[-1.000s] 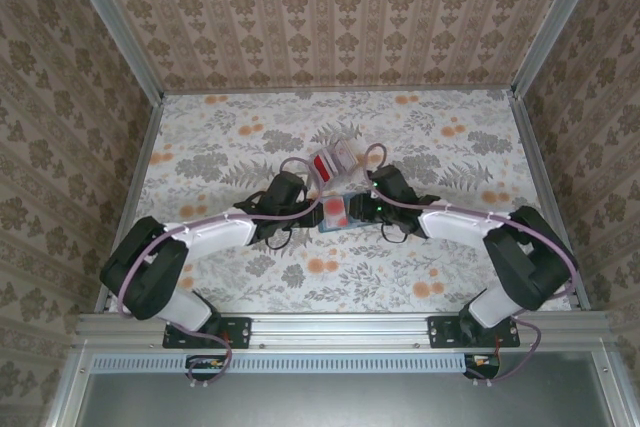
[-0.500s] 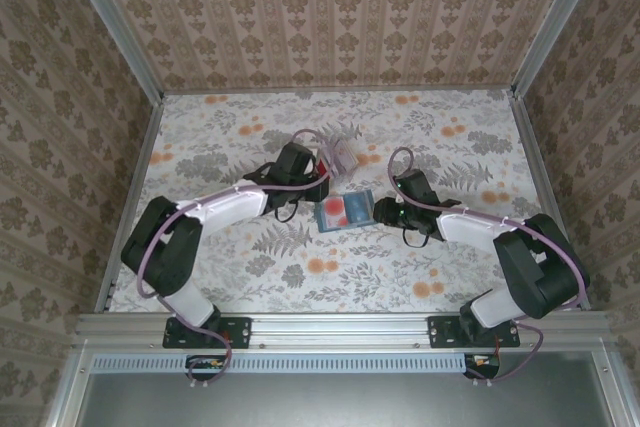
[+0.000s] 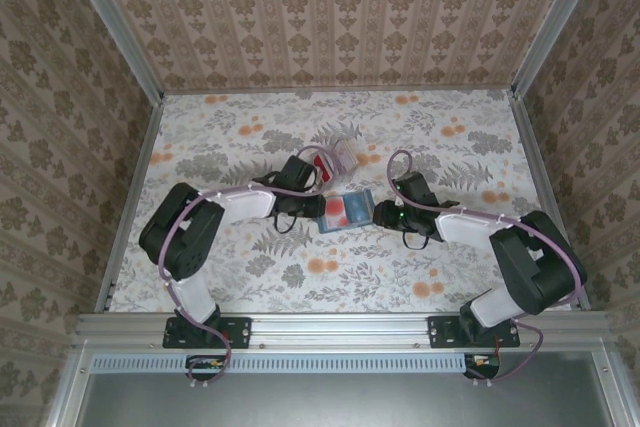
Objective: Put the credit cards into the card holder
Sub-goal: Rotate the card holder at the center of the table.
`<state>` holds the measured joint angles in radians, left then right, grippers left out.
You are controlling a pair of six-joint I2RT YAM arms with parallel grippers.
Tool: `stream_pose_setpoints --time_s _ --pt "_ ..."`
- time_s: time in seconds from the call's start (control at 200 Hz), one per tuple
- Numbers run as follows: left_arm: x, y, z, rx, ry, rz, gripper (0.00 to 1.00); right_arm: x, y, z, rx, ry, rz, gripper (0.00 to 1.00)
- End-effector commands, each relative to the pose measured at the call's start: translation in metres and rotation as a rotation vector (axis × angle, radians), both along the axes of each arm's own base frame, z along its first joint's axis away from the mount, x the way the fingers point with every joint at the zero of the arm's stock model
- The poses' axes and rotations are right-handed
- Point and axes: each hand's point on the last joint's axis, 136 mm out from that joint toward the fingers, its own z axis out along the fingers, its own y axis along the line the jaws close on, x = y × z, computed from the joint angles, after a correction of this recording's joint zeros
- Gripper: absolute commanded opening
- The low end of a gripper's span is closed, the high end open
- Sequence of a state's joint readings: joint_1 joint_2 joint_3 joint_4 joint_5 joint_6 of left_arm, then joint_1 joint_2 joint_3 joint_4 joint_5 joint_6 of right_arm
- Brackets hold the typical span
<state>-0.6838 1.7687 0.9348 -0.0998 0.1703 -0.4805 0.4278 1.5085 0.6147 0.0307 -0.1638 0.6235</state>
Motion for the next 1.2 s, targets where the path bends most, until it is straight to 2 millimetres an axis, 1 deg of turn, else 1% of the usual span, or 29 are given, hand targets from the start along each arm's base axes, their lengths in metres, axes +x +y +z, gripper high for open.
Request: stream_pose_setpoints --time_s 0.0,0.16,0.265,0.36,0.435,0.505,0.635,0.71,0.77,0.875,0.98,1.095,1.155,1.195 --pt "-0.023 -0.006 0.002 -0.031 0.039 -0.009 0.21 0.005 0.002 -0.004 0.010 0.002 0.011 0.36" --pt "-0.050 -0.008 -0.001 -0.003 0.061 -0.016 0.20 0.011 -0.004 -0.008 0.007 0.010 -0.007 0.36" --pt "-0.069 -0.013 0.000 -0.014 0.071 -0.014 0.19 0.016 -0.003 -0.010 0.002 0.017 0.005 0.36" --pt "-0.089 -0.023 -0.002 -0.029 0.084 -0.004 0.18 0.022 -0.004 -0.011 -0.014 0.015 0.010 0.36" --pt "-0.106 -0.036 -0.004 -0.051 0.090 -0.004 0.18 0.028 -0.002 -0.013 -0.017 0.025 0.019 0.36" --pt "-0.121 -0.049 -0.007 -0.068 0.096 -0.009 0.18 0.032 0.007 -0.019 -0.003 0.062 0.052 0.36" --pt "-0.136 -0.080 -0.008 -0.089 0.099 -0.065 0.18 0.035 0.027 -0.029 0.069 0.113 0.098 0.35" --pt "-0.138 -0.094 -0.002 -0.064 0.081 -0.113 0.17 0.034 0.036 -0.029 0.083 0.121 0.123 0.35" --pt "-0.139 -0.100 0.004 -0.041 0.061 -0.141 0.17 0.031 0.046 -0.029 0.103 0.137 0.158 0.34" --pt "-0.141 -0.111 0.015 -0.050 0.040 -0.187 0.18 0.028 0.068 -0.025 0.137 0.150 0.223 0.34" --pt "-0.142 -0.120 0.025 -0.069 0.021 -0.230 0.20 0.026 0.083 -0.021 0.156 0.146 0.263 0.33" --pt "-0.140 -0.128 0.039 -0.101 -0.010 -0.262 0.23 0.027 0.089 -0.018 0.173 0.151 0.283 0.33" --pt "-0.138 -0.131 0.047 -0.110 -0.029 -0.271 0.25 0.029 0.086 -0.016 0.152 0.143 0.281 0.34" --pt "-0.134 -0.126 0.051 -0.096 -0.049 -0.259 0.26 0.031 0.081 -0.012 0.137 0.132 0.272 0.34"
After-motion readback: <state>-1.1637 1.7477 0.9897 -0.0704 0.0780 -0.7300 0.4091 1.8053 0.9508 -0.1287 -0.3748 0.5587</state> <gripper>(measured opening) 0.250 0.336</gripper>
